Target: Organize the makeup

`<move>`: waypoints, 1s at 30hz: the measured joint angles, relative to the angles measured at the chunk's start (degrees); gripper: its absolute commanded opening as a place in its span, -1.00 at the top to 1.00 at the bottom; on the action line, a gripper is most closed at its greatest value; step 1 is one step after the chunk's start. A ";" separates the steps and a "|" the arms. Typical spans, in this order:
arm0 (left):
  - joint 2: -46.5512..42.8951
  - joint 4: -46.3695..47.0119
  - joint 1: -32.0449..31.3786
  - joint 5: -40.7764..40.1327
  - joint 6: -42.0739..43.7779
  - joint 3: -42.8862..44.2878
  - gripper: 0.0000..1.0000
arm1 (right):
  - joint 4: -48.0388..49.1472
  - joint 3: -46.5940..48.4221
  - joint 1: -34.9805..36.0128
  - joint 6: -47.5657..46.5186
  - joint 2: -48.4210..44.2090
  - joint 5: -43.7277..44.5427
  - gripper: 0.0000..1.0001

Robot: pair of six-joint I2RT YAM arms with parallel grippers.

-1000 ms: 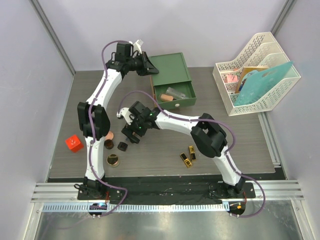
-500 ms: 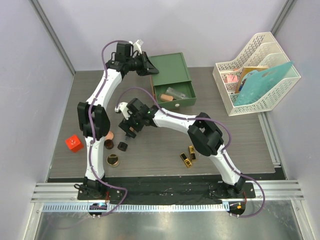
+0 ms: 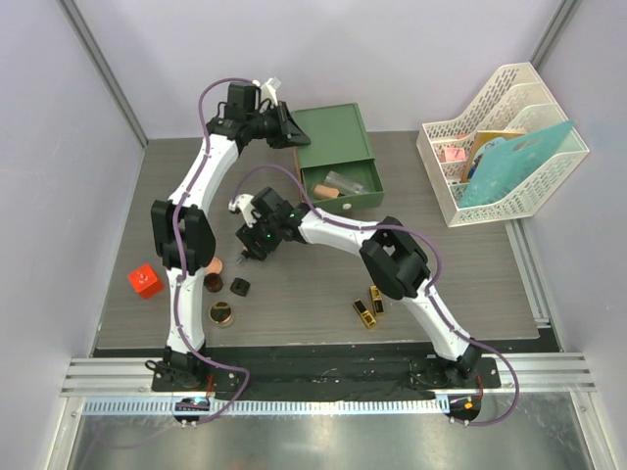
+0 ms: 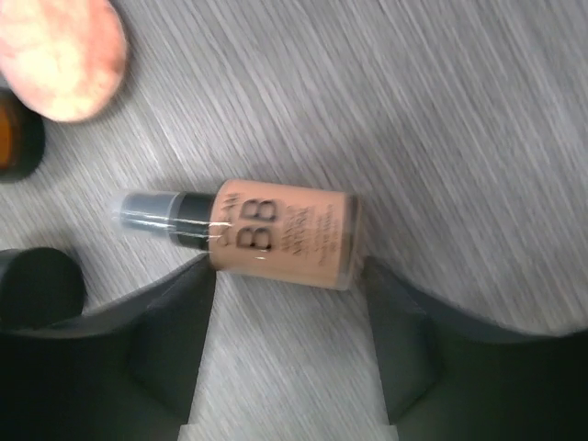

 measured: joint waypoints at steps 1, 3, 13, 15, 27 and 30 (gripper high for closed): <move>-0.02 -0.09 0.02 -0.02 0.09 0.00 0.71 | 0.20 0.59 -0.20 0.31 0.44 -0.92 0.16; -0.07 -0.22 0.02 -0.09 0.24 0.00 0.70 | 0.81 1.49 -0.57 0.57 1.16 -2.19 0.19; -0.22 -0.48 0.04 -0.24 0.50 0.00 0.70 | 2.01 1.68 -1.40 1.60 1.68 -5.03 0.28; -0.22 -0.48 0.04 -0.24 0.52 0.00 0.70 | 2.62 0.48 -1.44 1.57 1.01 -5.14 0.29; -0.24 -0.48 0.07 -0.26 0.52 0.00 0.70 | -0.98 -12.33 -1.27 1.53 -14.78 -4.55 0.30; -0.24 -0.46 0.07 -0.26 0.44 -0.02 0.70 | -1.68 -12.24 -1.09 1.55 -19.58 -4.52 0.30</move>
